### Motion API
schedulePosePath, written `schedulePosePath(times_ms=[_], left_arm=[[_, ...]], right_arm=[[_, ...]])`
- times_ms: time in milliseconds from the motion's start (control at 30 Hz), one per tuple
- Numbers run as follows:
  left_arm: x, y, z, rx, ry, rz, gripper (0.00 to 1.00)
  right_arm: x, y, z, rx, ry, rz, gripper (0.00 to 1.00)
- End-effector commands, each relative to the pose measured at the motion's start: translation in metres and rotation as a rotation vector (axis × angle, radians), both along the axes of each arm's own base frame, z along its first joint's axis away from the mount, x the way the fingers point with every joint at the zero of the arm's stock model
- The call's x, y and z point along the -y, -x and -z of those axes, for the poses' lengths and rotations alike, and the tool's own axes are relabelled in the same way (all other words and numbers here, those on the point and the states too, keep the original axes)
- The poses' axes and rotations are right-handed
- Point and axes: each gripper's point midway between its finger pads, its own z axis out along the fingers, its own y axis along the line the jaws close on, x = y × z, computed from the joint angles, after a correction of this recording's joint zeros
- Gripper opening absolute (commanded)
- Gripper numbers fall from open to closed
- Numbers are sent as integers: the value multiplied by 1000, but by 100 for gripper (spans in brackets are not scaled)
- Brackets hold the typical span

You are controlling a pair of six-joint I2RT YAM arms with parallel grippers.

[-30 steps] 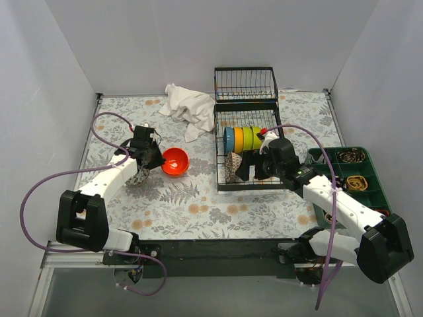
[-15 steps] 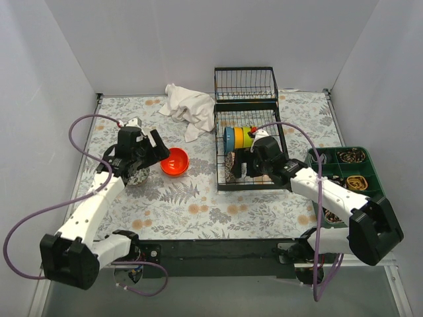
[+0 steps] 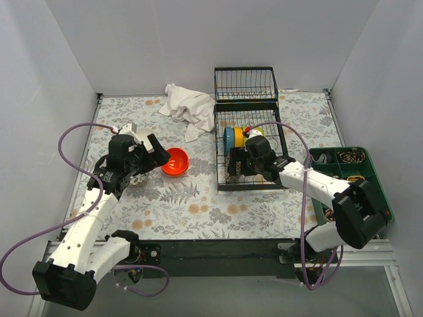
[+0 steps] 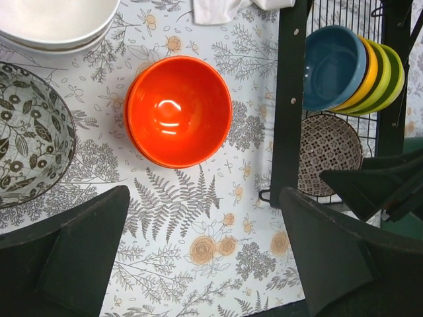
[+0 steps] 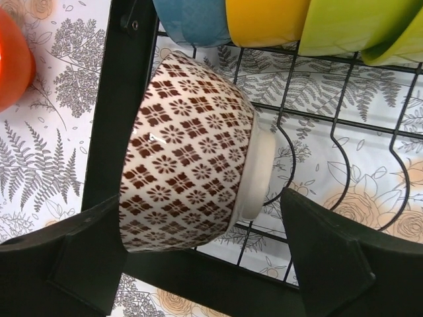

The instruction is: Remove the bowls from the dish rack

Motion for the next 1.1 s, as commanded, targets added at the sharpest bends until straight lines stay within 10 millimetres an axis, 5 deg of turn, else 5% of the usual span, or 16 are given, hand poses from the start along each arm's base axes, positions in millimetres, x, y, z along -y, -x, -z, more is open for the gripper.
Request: schedulePosePath(times_ms=[0,333,533,733,1067], left_arm=[[5,8,0,0,18,41,98],[23,8,-6,36,25,150,98],[32,5,-13,52,34,182,98],[47,3,-13,48,82,223,98],[84,-5,-17,63,156,296,98]], right_arm=[[-13,-13,-15,41,-48,7,89],[-17,-10,-27,62,-55,-2,33],[-13,-9,-41,86,27,39,10],[3,-14,-61,141,99,123,1],[19,-7,-106,227,36,167,1]])
